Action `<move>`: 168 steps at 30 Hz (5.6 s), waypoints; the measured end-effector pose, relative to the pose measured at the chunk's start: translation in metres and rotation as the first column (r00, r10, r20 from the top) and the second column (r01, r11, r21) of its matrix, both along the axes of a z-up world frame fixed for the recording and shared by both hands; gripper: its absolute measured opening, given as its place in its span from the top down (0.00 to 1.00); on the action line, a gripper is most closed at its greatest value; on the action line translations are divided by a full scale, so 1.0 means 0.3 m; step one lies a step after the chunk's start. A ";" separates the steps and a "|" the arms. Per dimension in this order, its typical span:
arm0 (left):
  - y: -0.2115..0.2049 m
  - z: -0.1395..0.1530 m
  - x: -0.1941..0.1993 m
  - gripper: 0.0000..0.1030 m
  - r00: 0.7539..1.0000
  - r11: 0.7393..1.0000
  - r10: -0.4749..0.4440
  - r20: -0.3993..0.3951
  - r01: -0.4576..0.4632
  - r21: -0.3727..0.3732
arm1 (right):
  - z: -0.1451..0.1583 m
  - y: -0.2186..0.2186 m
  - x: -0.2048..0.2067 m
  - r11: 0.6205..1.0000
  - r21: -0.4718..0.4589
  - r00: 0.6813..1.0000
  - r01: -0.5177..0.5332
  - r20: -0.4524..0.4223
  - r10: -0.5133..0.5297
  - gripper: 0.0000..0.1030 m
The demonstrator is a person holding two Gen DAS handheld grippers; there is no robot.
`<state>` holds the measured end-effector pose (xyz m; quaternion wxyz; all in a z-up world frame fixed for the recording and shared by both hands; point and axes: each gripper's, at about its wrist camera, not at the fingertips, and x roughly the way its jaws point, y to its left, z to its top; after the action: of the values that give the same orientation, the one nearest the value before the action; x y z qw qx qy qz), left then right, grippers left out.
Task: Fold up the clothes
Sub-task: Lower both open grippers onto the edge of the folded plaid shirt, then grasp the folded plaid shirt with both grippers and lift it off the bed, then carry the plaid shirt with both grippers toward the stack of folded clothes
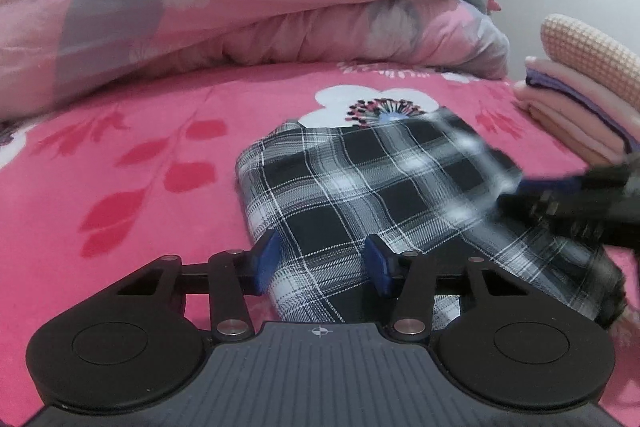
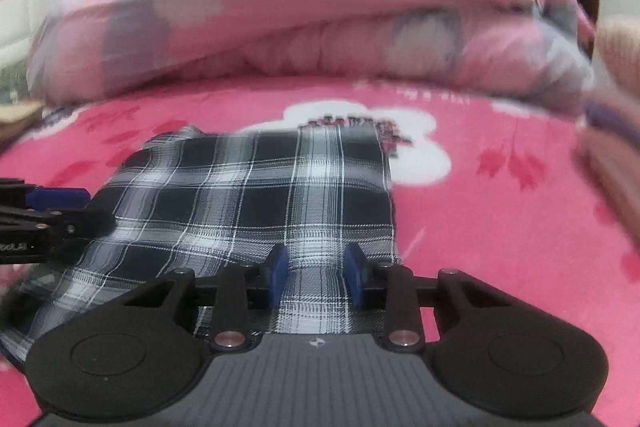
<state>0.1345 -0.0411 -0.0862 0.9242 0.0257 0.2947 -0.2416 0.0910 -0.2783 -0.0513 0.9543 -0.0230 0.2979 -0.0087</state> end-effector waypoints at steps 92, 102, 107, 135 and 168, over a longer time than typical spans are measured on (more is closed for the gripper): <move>0.091 -0.088 0.328 0.48 0.942 0.941 -0.185 -0.279 0.088 -0.328 | -0.197 -0.407 0.421 0.533 0.834 0.870 -0.142 -0.151 0.470 0.54; 0.063 0.003 0.252 0.81 0.965 0.935 -0.137 -0.224 0.051 -0.352 | -0.110 -0.343 0.340 0.658 0.716 0.910 -0.232 -0.079 0.407 0.70; 0.064 0.137 0.150 0.84 0.975 0.924 -0.153 -0.160 0.083 -0.373 | 0.024 -0.315 0.217 0.713 0.641 0.927 -0.285 -0.004 0.374 0.71; -1.029 0.543 -0.504 0.87 0.708 0.575 -0.695 0.128 0.654 -0.492 | 0.622 -1.004 -1.147 0.930 0.340 0.902 0.136 0.347 -0.259 0.72; -1.664 -0.011 -0.112 0.59 0.731 0.757 -0.626 -0.272 0.486 -0.437 | 0.181 -1.806 -0.636 0.868 0.389 0.950 0.308 -0.176 -0.259 0.61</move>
<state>0.1009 -0.5401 -0.0894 0.7156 -0.0943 0.4104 -0.5573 -0.0997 -0.8202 0.0028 0.9066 0.2220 0.3488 -0.0845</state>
